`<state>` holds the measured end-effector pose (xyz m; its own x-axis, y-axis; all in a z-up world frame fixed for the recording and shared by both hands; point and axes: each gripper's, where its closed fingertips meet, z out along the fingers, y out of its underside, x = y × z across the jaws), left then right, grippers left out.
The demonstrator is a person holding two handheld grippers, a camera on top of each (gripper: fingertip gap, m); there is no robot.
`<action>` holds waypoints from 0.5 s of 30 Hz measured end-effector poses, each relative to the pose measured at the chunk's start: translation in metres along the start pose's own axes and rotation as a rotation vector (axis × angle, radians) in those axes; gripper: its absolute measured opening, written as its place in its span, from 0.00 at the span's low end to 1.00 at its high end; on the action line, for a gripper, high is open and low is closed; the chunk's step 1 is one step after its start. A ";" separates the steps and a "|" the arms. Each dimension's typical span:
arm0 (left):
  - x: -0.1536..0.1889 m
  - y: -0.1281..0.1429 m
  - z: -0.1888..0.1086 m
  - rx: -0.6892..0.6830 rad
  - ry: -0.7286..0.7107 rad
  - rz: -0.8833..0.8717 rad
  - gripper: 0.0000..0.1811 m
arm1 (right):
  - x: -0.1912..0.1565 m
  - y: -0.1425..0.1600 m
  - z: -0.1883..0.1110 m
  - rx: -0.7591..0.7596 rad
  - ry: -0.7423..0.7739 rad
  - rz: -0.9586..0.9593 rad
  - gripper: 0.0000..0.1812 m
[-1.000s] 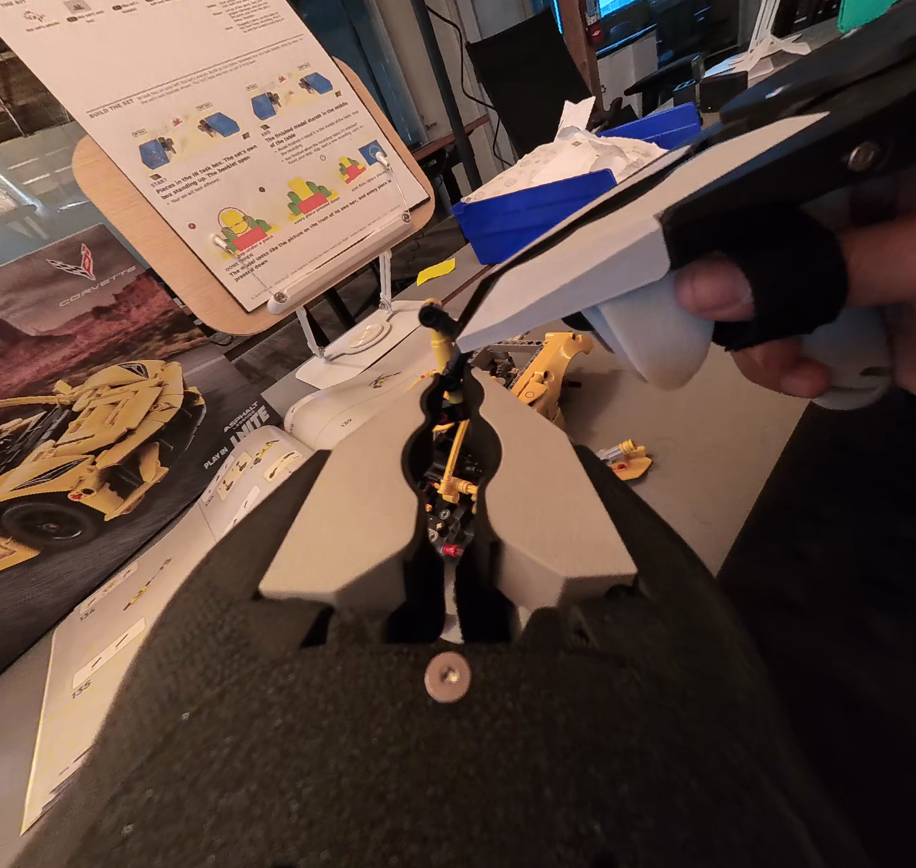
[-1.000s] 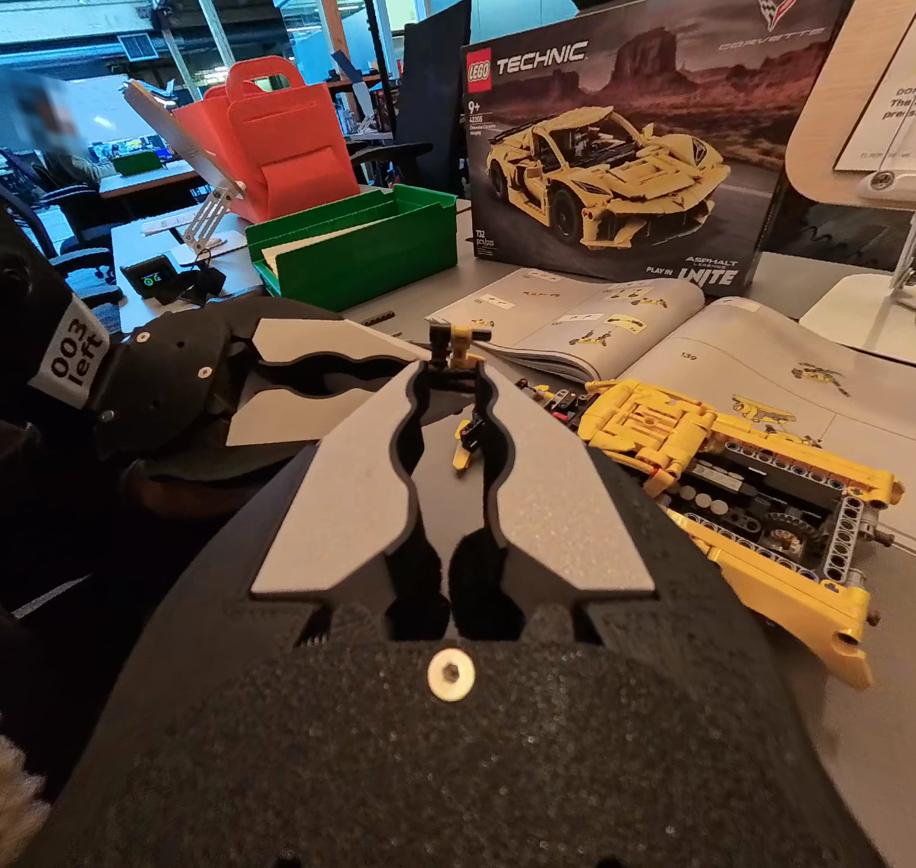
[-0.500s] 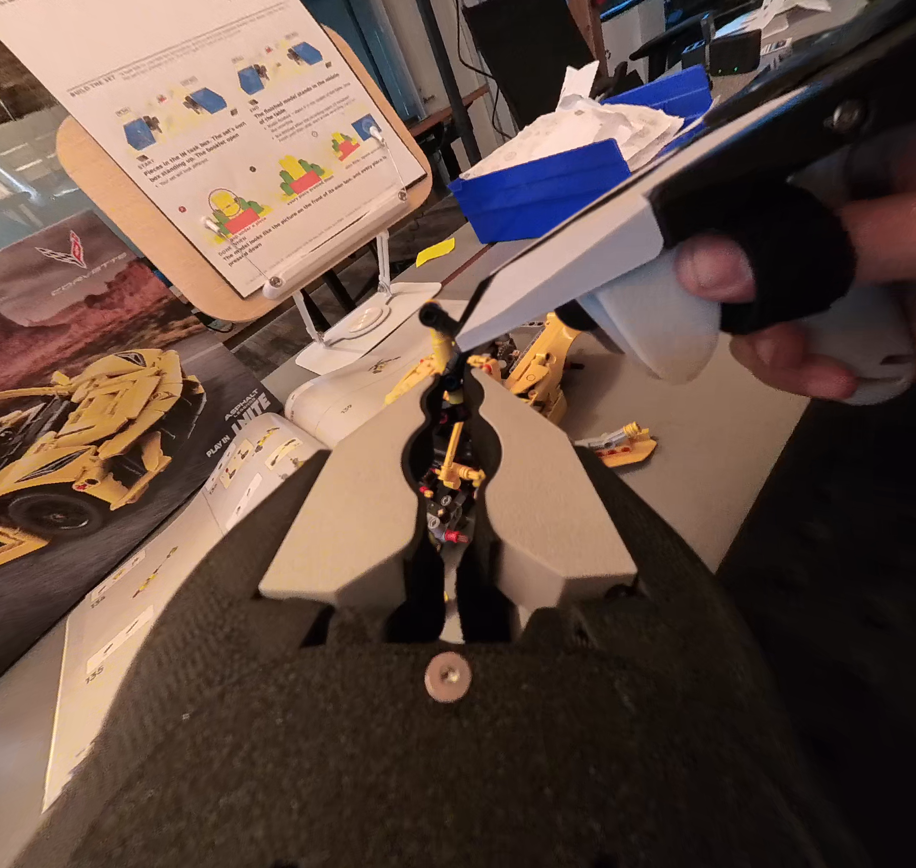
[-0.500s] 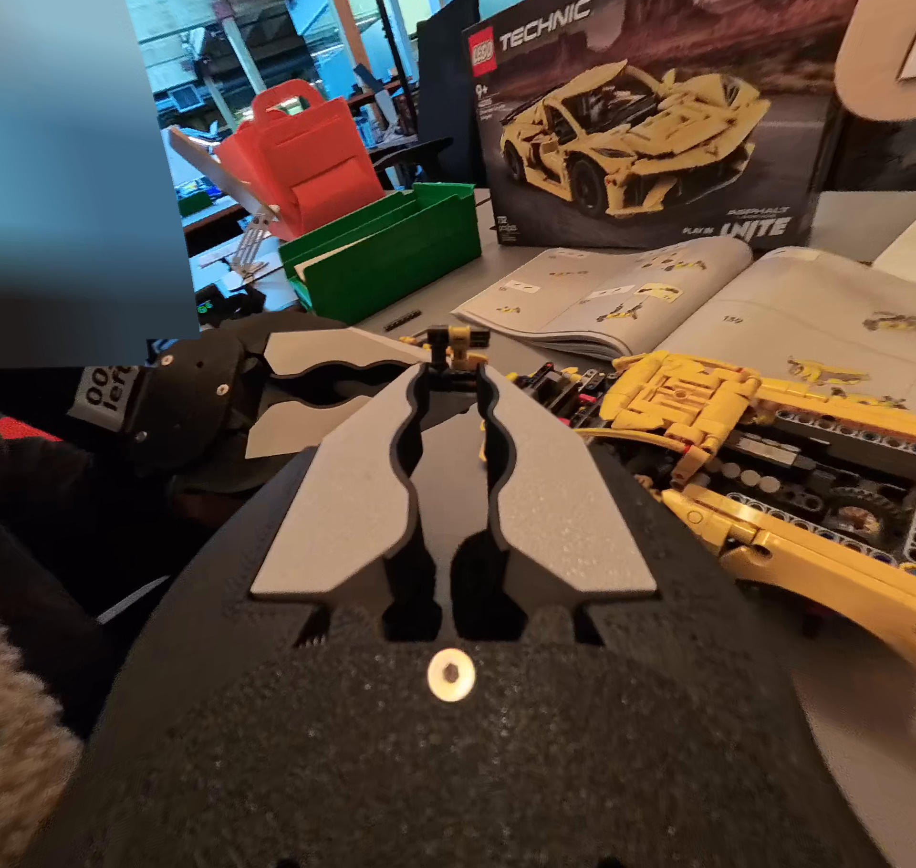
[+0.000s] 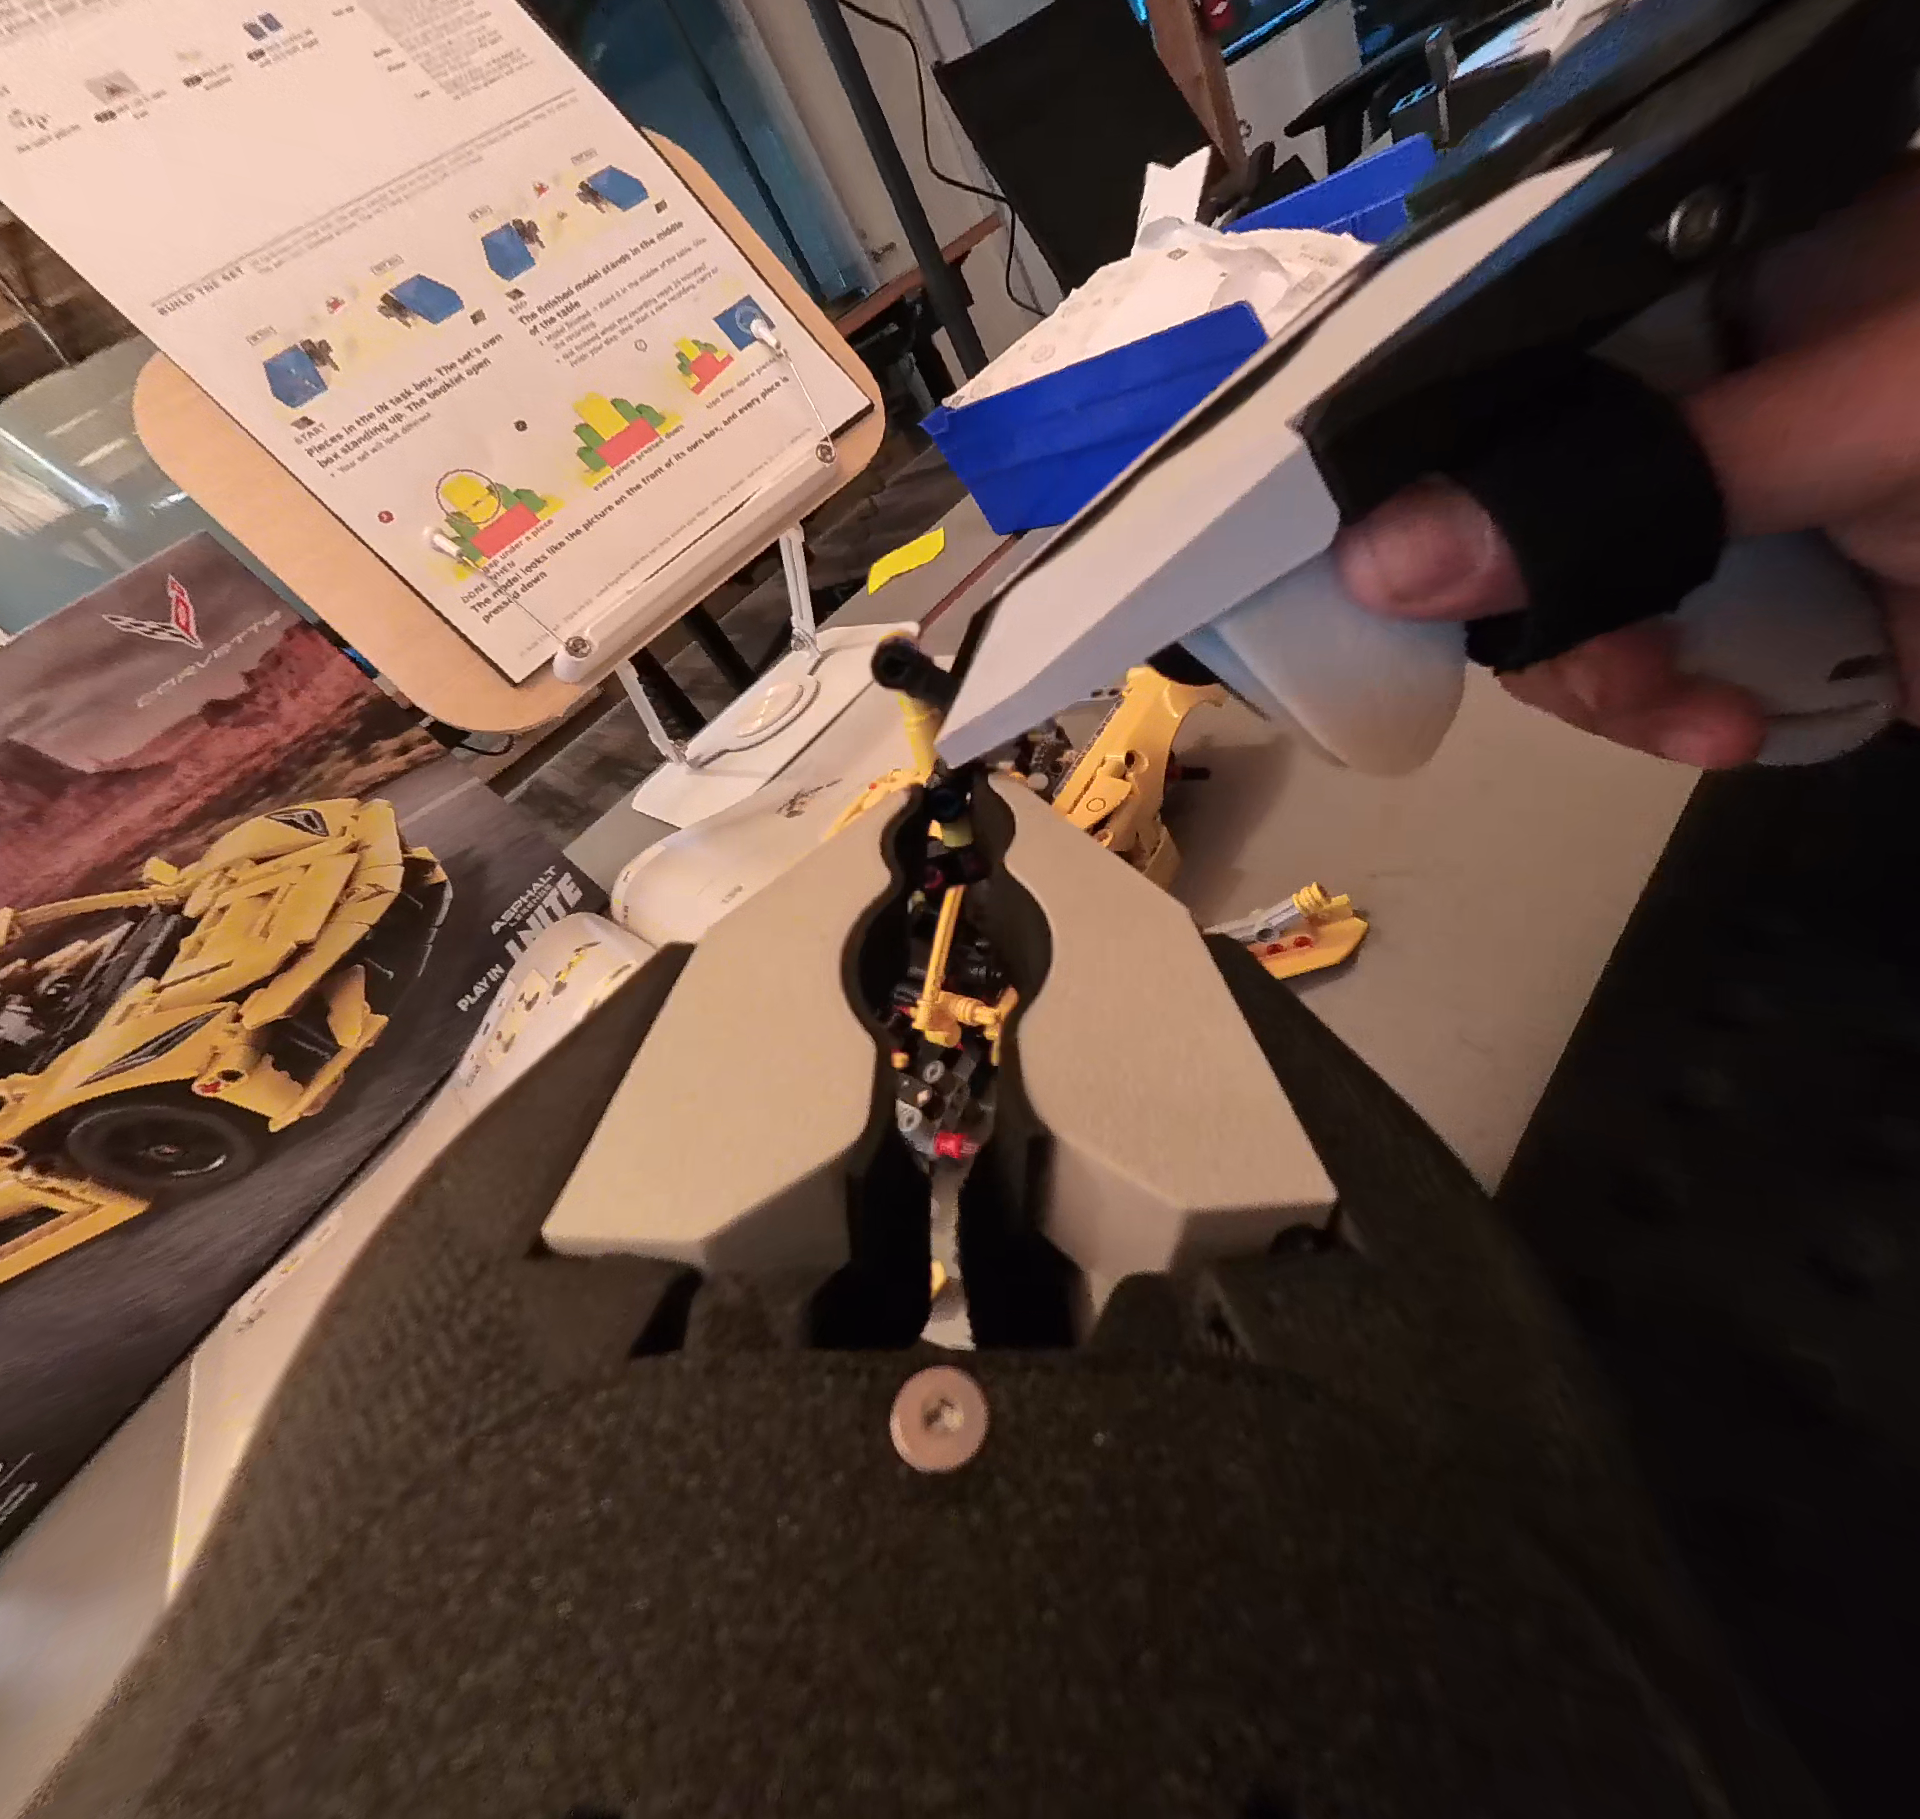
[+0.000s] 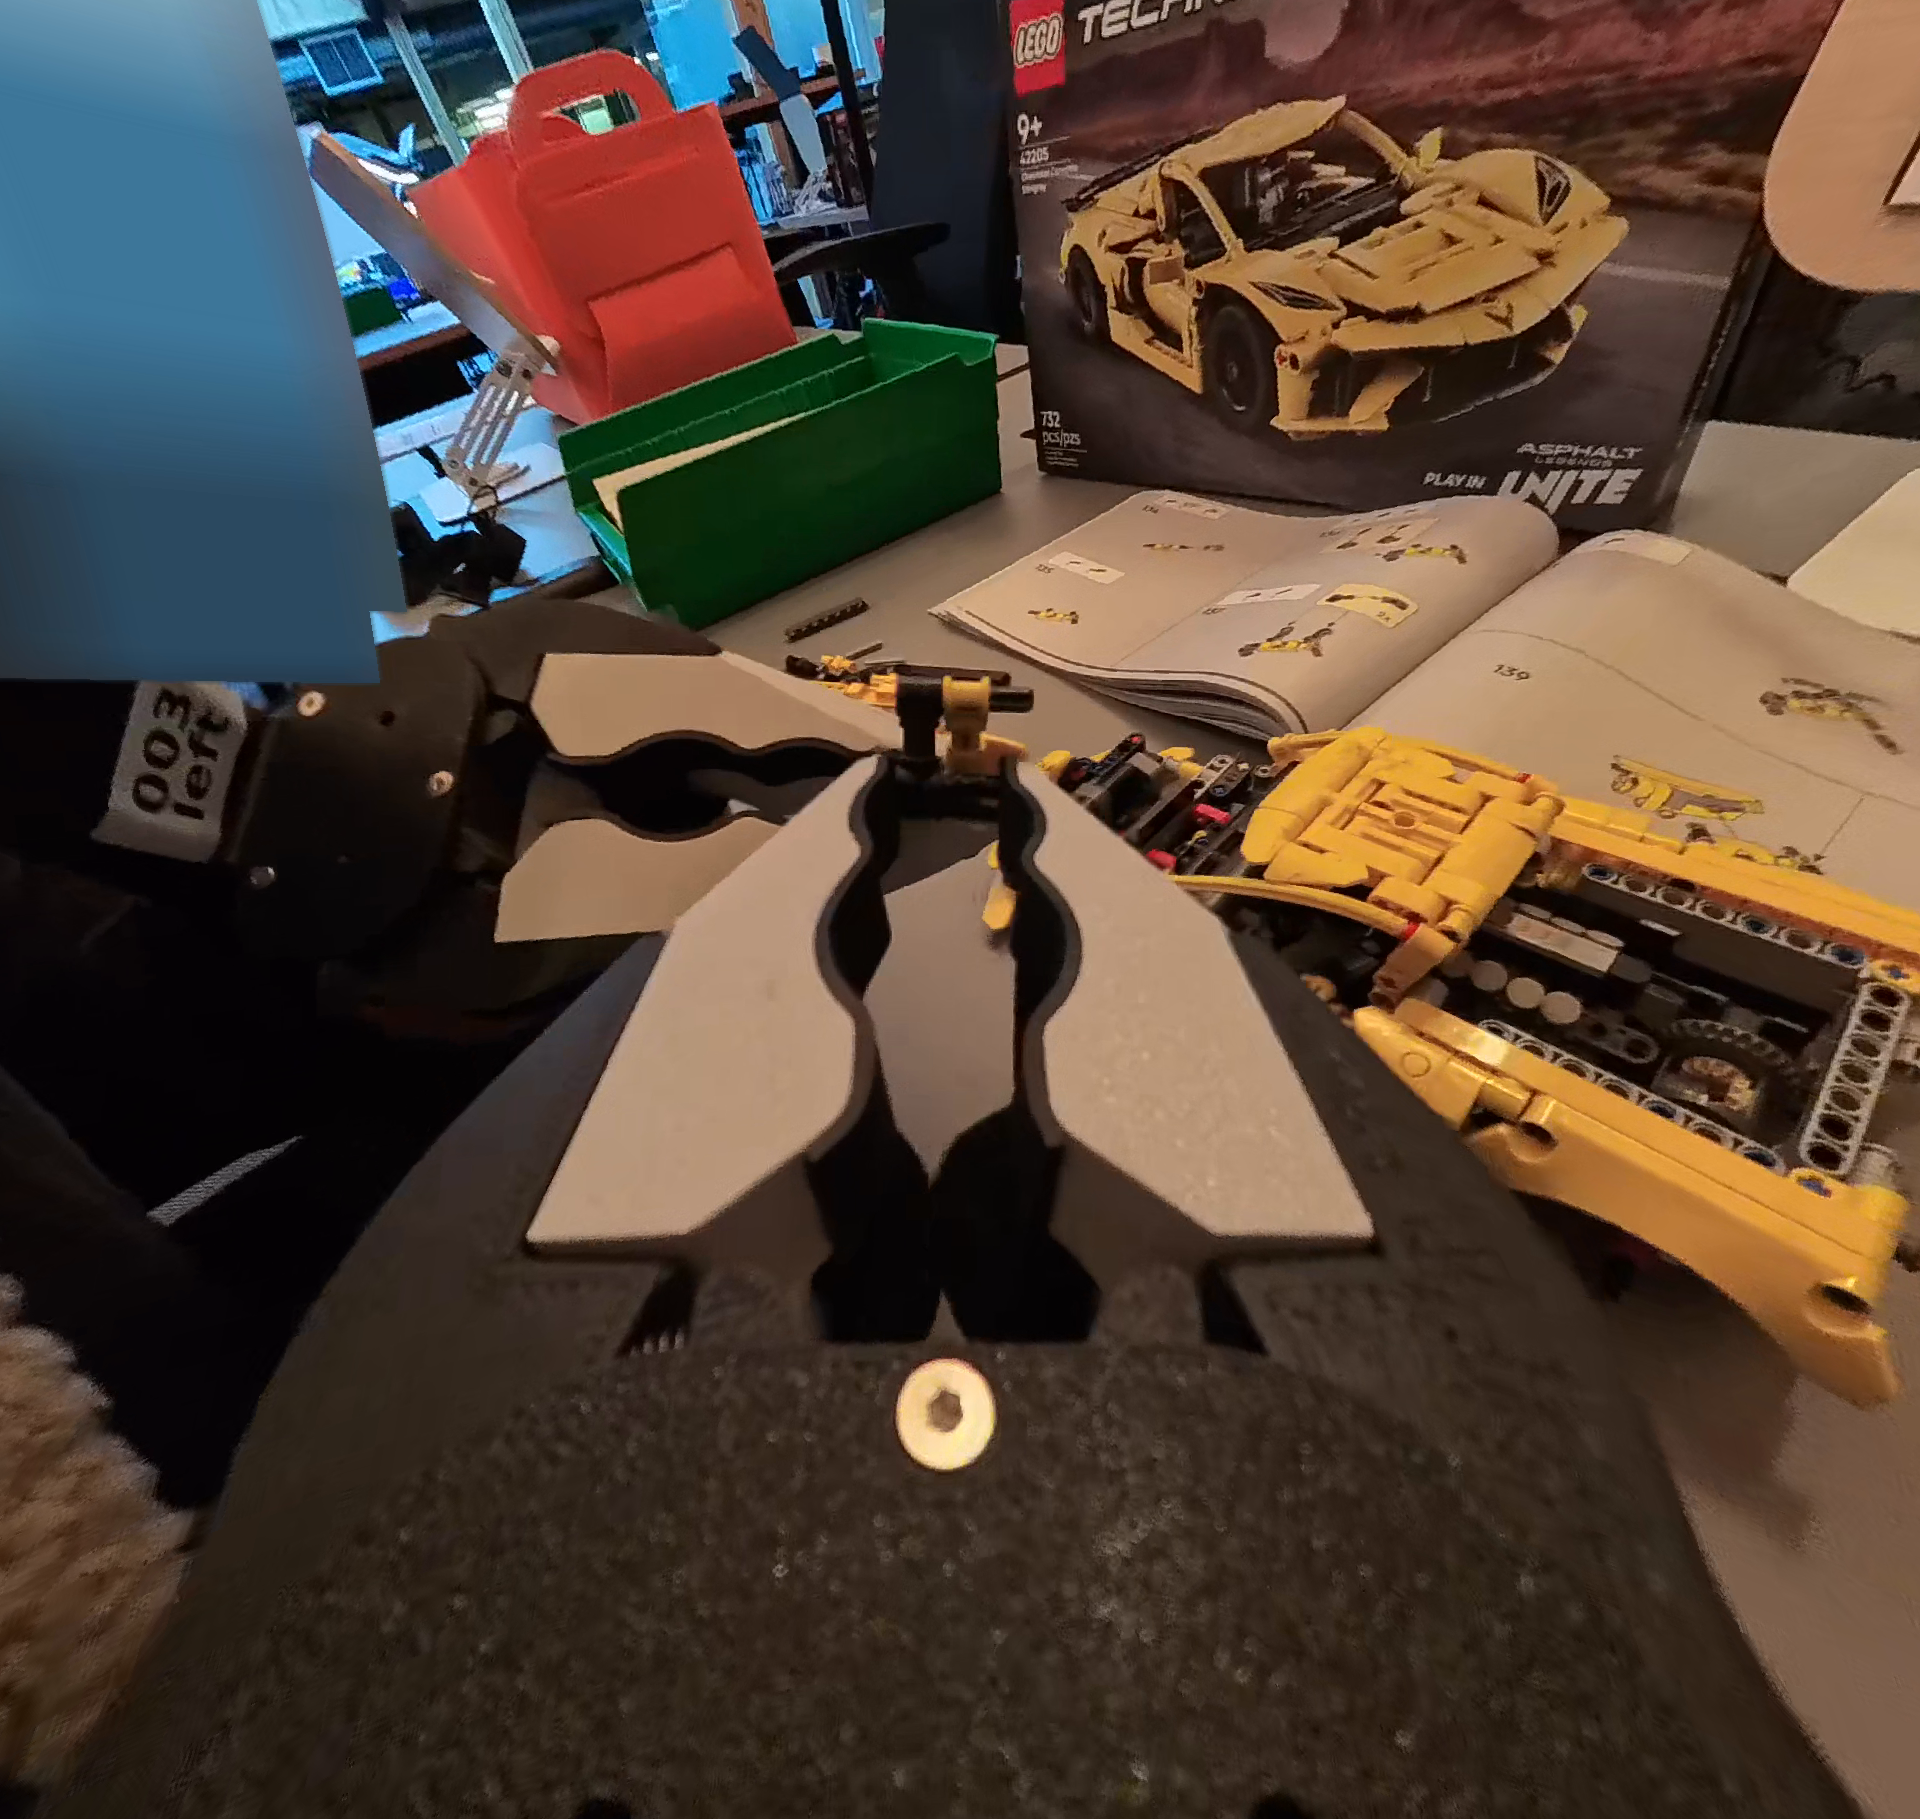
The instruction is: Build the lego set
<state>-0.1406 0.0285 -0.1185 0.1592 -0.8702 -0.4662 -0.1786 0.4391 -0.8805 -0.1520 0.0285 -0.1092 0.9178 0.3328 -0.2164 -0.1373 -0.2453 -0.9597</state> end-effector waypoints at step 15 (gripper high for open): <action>0.018 -0.031 -0.021 0.211 0.604 -0.764 0.04 | -0.015 -0.013 -0.023 0.105 -0.523 0.288 0.25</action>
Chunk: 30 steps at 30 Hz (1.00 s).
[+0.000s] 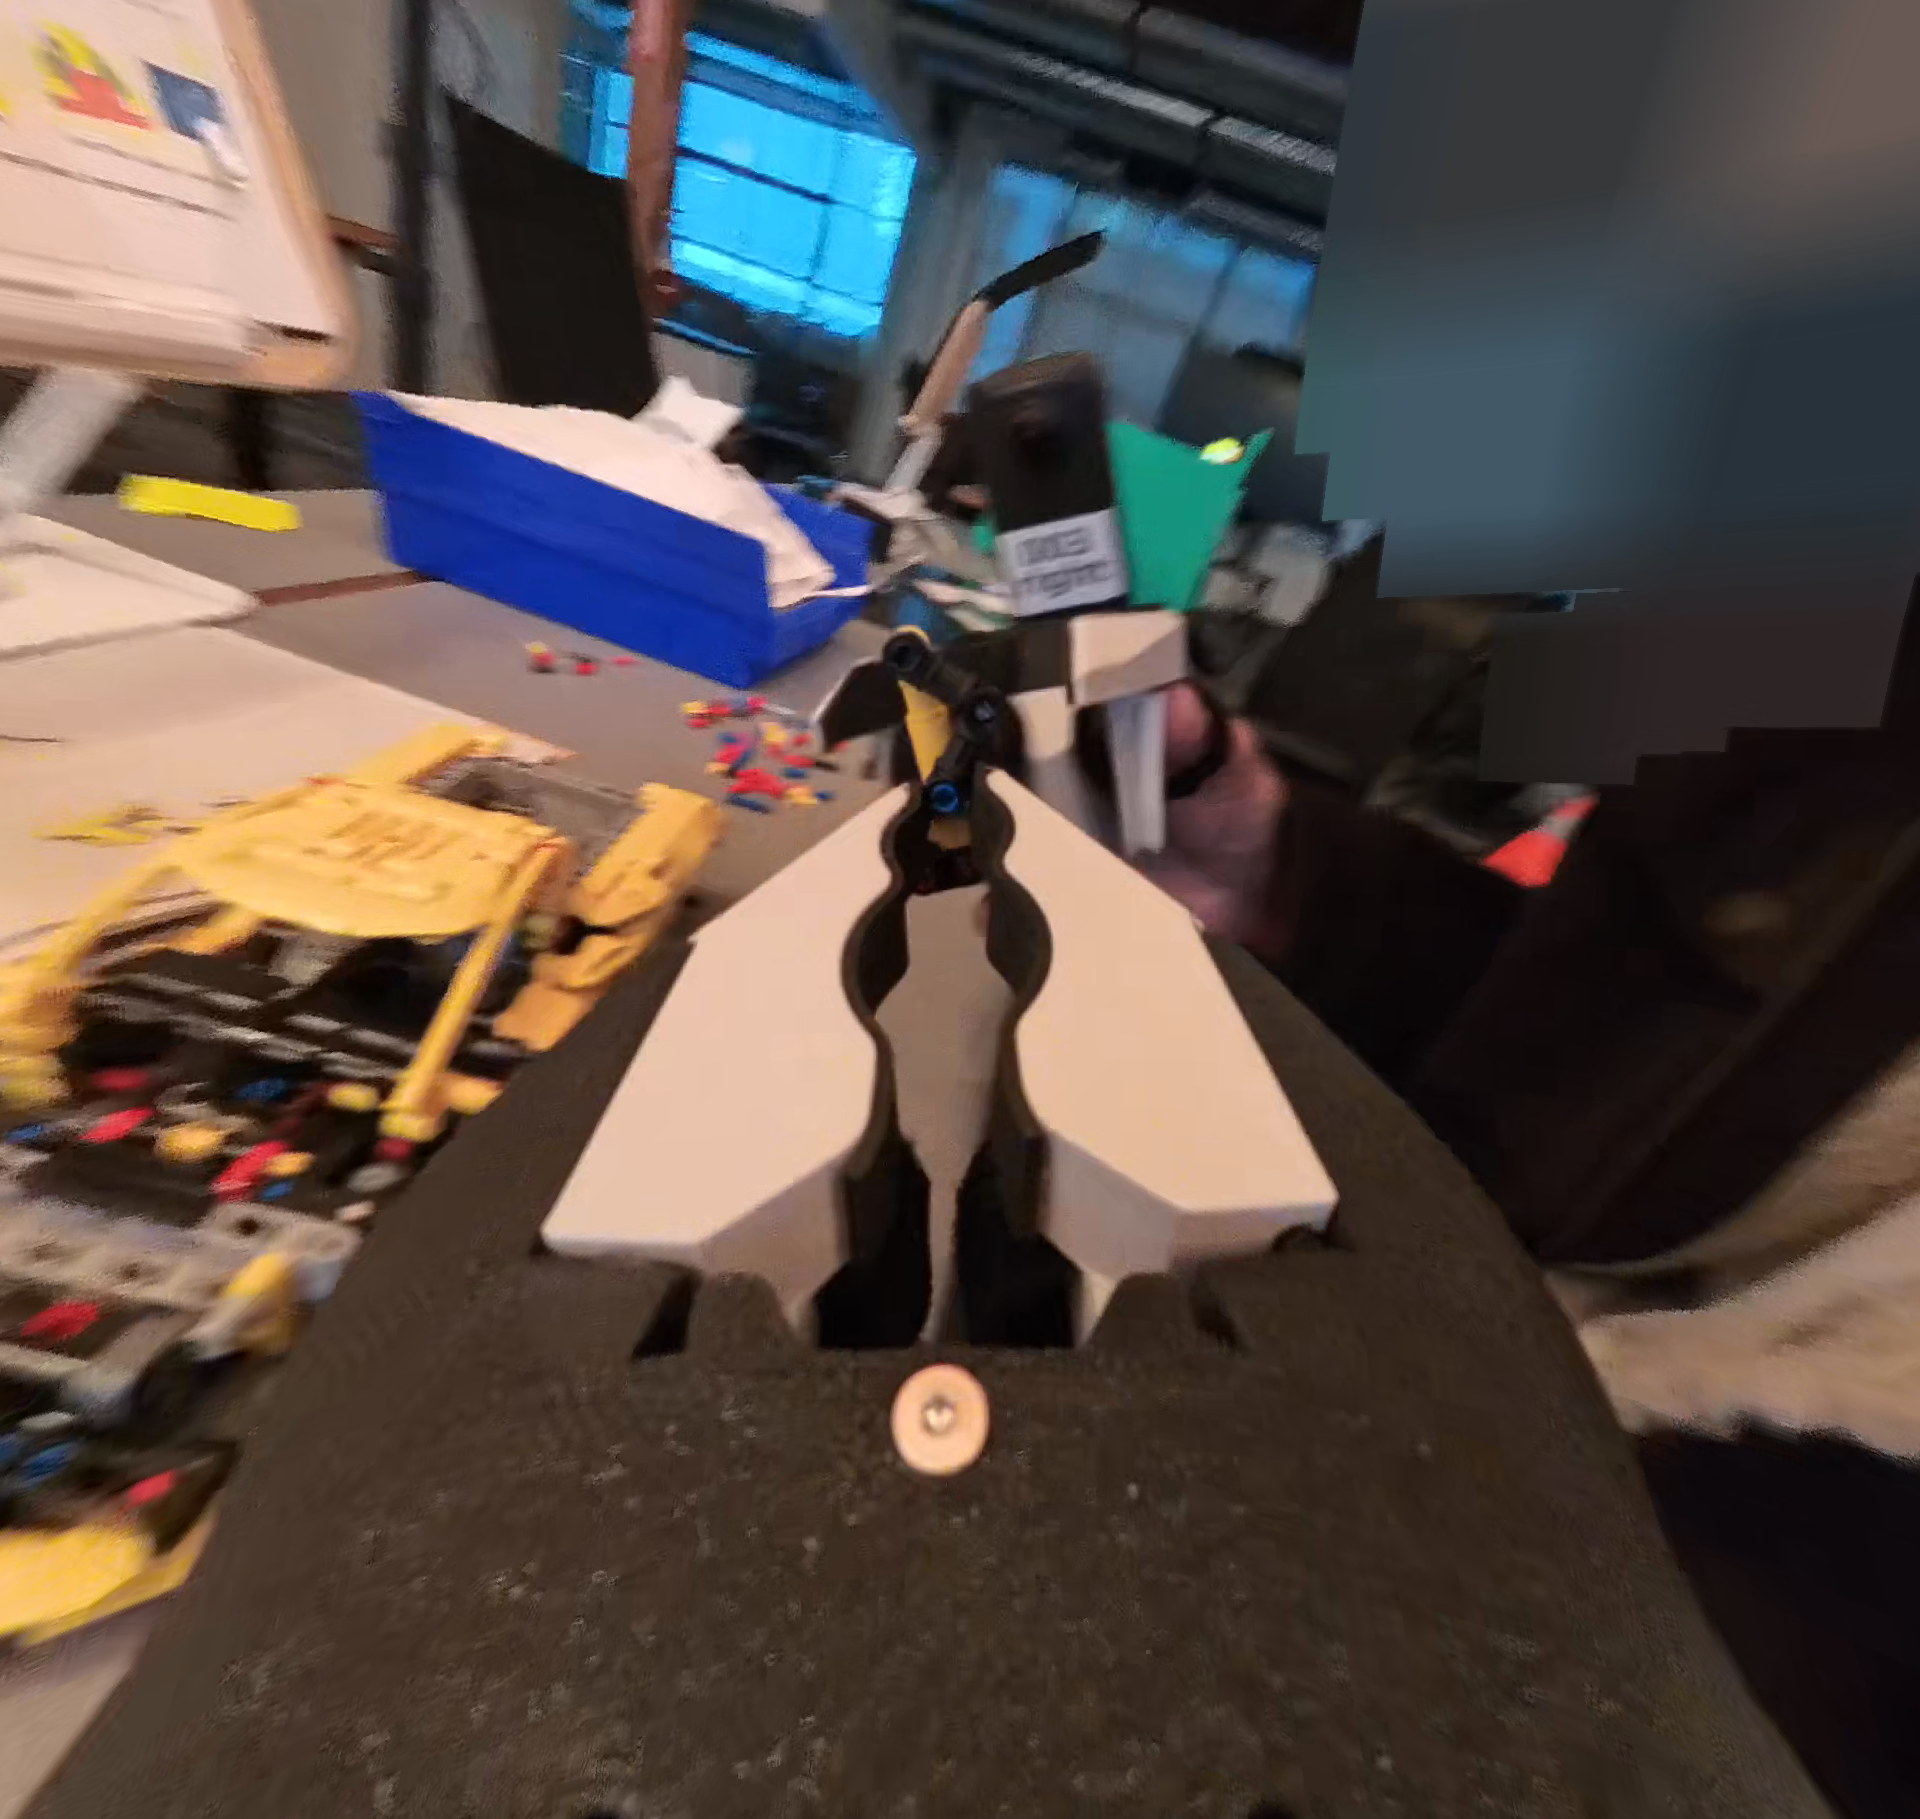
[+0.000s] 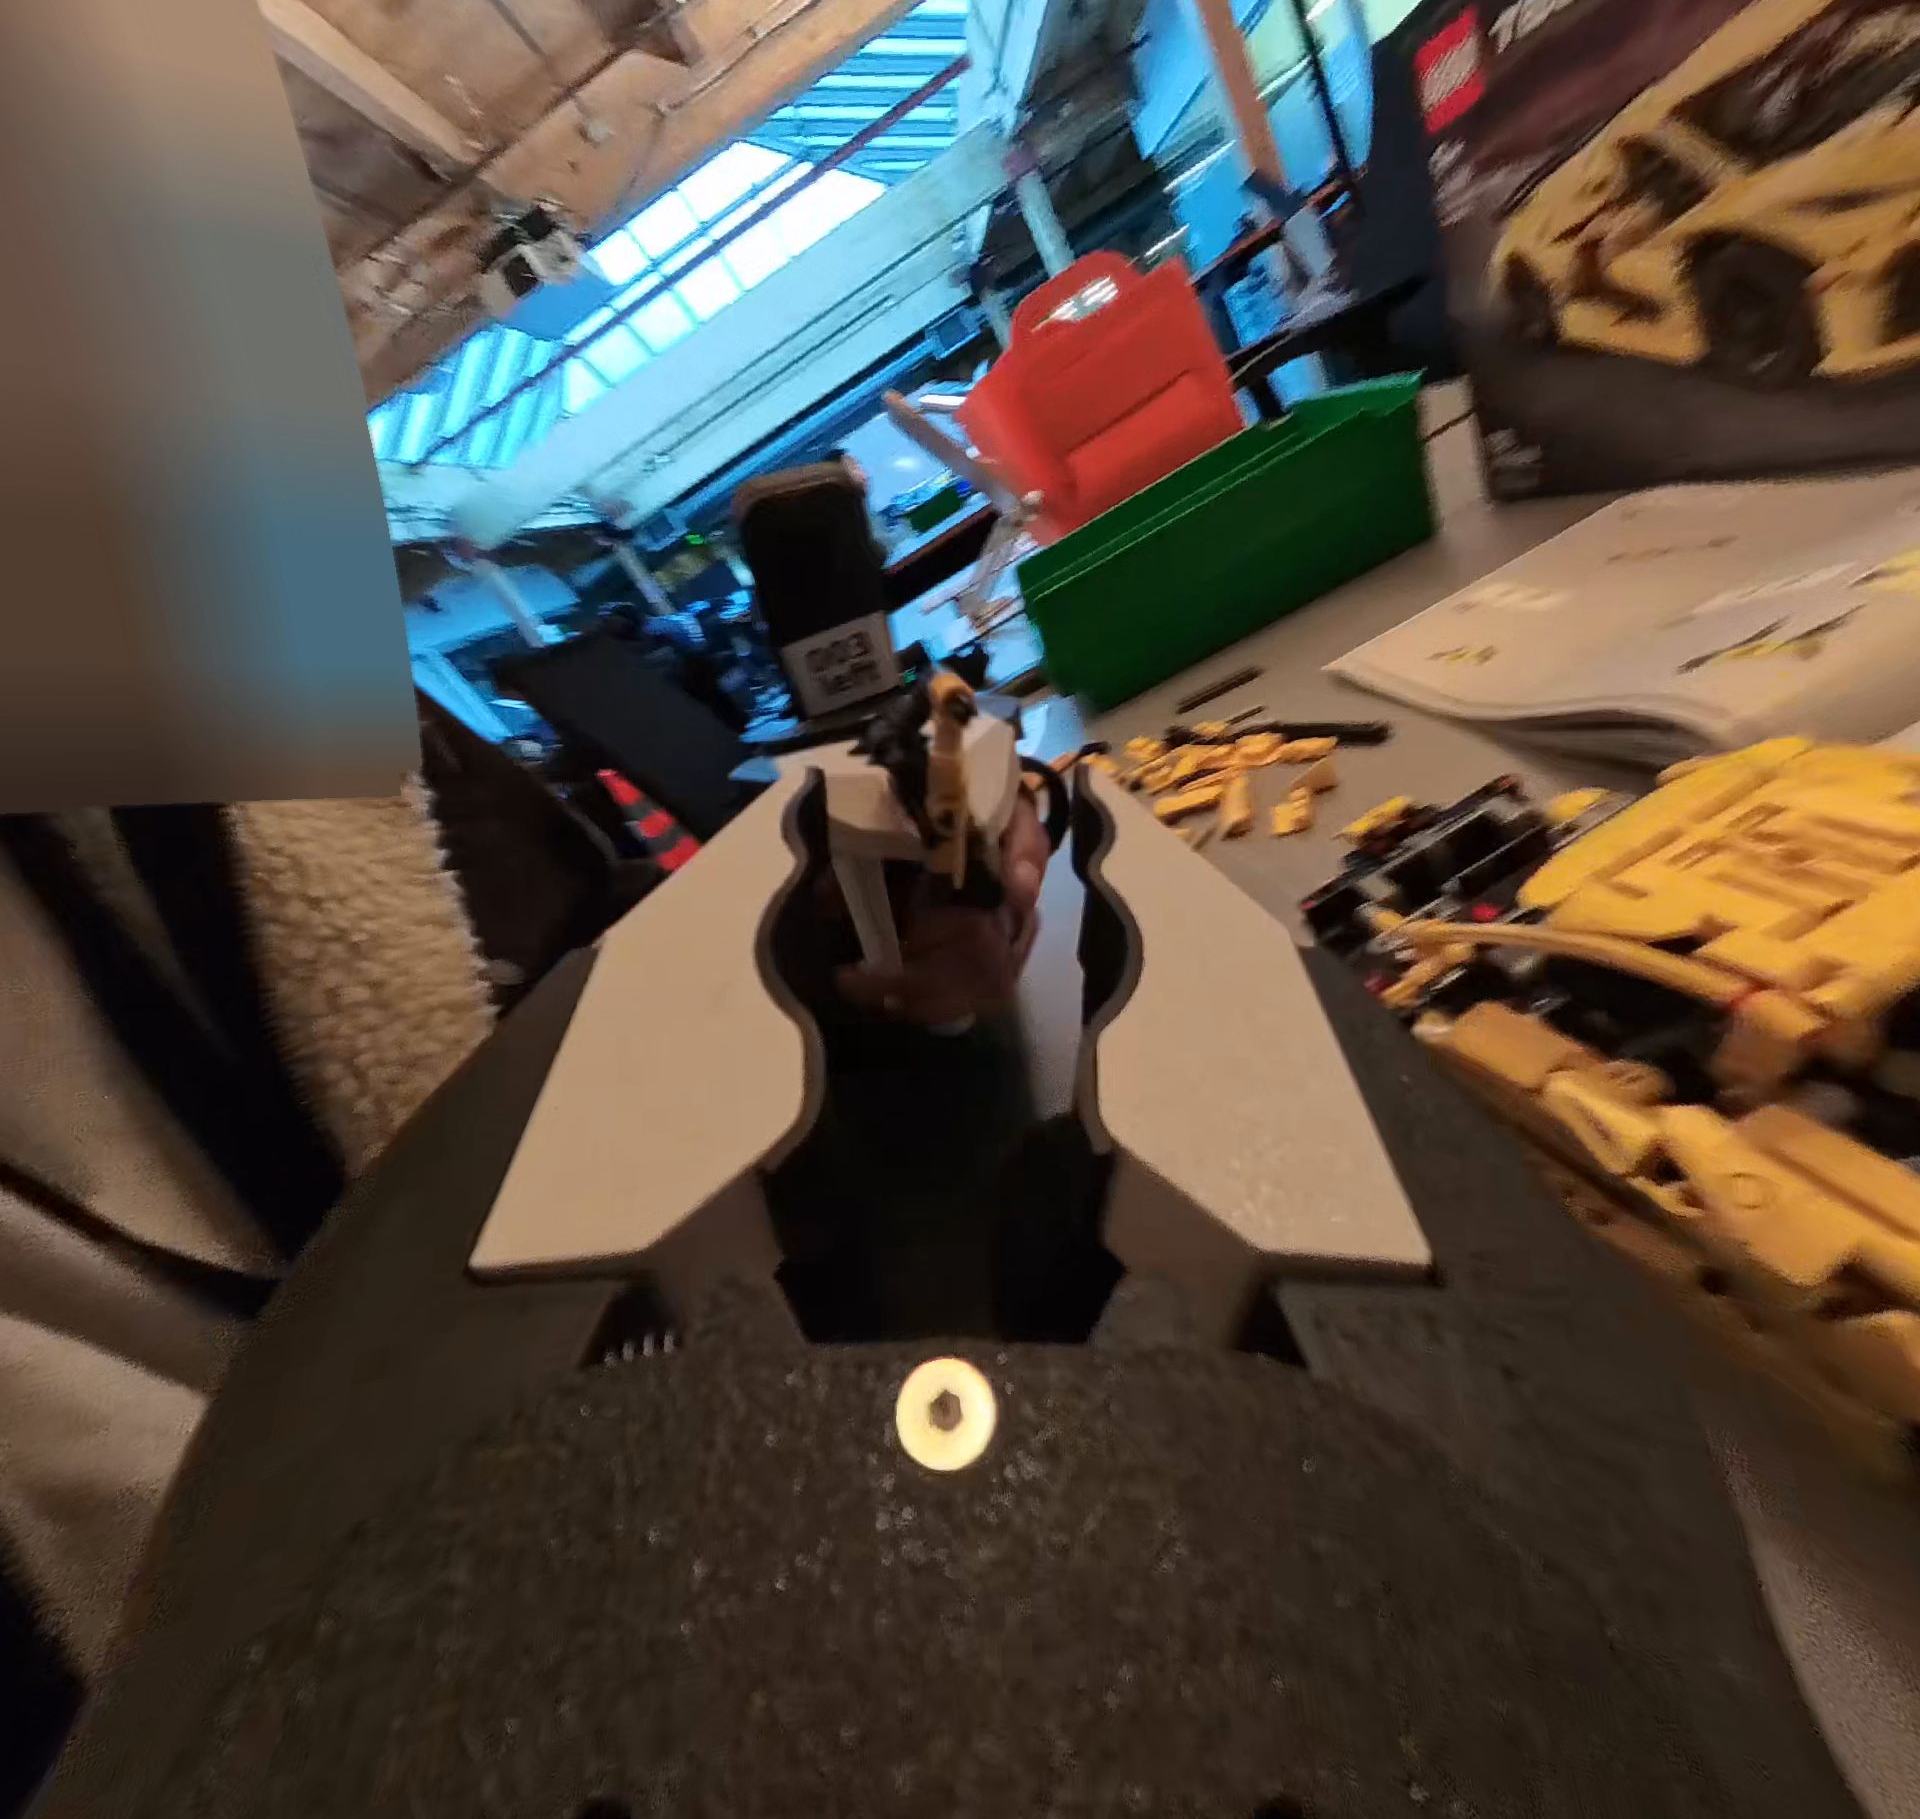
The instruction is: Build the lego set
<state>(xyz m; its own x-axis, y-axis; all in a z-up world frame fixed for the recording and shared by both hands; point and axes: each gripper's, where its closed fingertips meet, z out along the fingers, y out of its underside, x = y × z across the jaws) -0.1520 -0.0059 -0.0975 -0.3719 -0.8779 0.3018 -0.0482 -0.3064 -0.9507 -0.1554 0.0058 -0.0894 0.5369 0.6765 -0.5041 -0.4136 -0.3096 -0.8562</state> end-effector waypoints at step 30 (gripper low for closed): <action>-0.007 0.008 -0.001 -0.041 -0.068 0.061 0.09 | 0.015 0.016 0.002 0.029 -0.064 0.120 0.02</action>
<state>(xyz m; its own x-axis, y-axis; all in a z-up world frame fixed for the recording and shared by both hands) -0.1512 -0.0021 -0.1072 -0.3113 -0.9179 0.2459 -0.0659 -0.2373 -0.9692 -0.1552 0.0119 -0.1105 0.4343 0.6773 -0.5938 -0.4941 -0.3720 -0.7858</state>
